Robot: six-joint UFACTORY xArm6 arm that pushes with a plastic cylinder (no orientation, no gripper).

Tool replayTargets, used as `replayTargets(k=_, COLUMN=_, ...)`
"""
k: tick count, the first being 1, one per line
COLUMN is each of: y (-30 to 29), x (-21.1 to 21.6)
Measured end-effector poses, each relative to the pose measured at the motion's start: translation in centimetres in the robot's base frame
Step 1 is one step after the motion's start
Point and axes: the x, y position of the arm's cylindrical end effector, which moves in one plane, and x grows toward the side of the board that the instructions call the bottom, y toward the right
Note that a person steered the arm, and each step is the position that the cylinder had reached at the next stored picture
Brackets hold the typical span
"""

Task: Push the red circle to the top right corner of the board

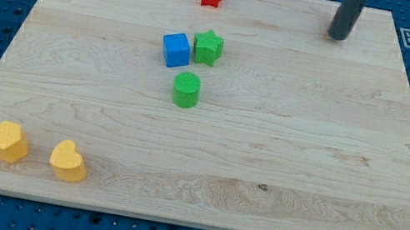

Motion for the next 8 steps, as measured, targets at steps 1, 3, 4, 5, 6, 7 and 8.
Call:
replayTargets(k=1, y=-0.4, x=-0.3)
replayTargets(k=3, y=-0.2, x=-0.7)
replayTargets(k=4, y=1.3, x=-1.6)
replayTargets(k=5, y=4.4, x=-2.0)
replayTargets(k=6, y=6.2, x=-2.1)
replayTargets(k=7, y=4.5, x=-0.7)
replayTargets(k=8, y=1.4, x=3.7)
